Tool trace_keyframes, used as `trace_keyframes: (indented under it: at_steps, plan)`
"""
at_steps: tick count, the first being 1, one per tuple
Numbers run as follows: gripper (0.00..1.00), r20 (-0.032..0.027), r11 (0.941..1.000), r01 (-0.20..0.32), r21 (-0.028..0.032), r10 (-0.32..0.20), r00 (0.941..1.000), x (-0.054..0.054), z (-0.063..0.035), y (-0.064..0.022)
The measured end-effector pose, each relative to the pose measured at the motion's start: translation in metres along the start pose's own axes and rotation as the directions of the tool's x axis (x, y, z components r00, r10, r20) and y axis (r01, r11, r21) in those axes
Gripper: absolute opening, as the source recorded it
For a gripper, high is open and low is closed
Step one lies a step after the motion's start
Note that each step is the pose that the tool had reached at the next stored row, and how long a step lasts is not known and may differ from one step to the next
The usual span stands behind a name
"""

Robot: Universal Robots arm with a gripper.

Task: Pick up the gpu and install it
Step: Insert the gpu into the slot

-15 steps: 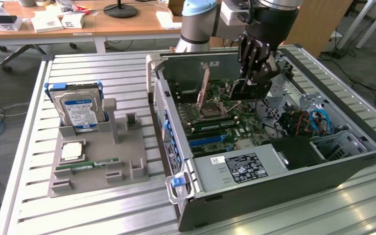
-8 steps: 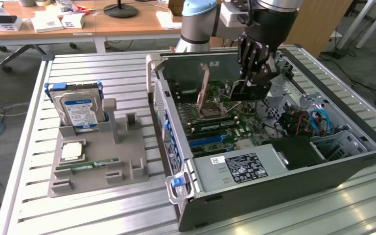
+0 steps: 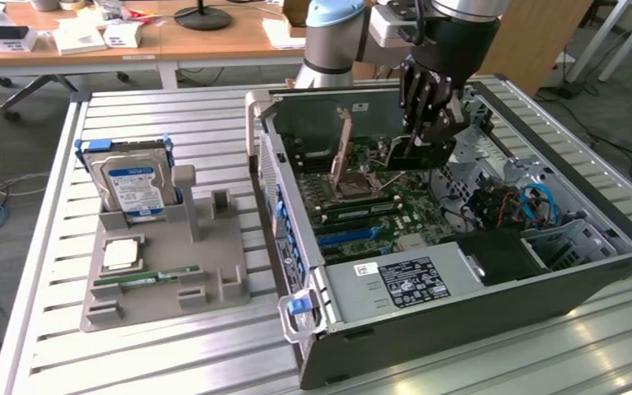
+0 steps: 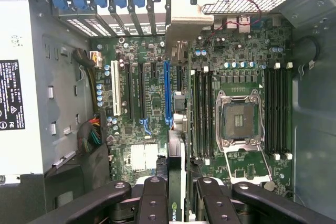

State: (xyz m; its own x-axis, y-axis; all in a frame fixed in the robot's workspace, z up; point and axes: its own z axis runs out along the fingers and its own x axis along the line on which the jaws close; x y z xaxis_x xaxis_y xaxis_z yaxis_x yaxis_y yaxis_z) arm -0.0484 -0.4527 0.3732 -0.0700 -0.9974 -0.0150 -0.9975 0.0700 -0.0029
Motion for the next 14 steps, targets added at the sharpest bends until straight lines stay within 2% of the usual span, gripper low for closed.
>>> trace_keyframes:
  at_steps: [14]
  plan:
    - [0.26,0.0002,1.0,0.0,0.0,0.0,1.0,0.0,0.0019,0.0]
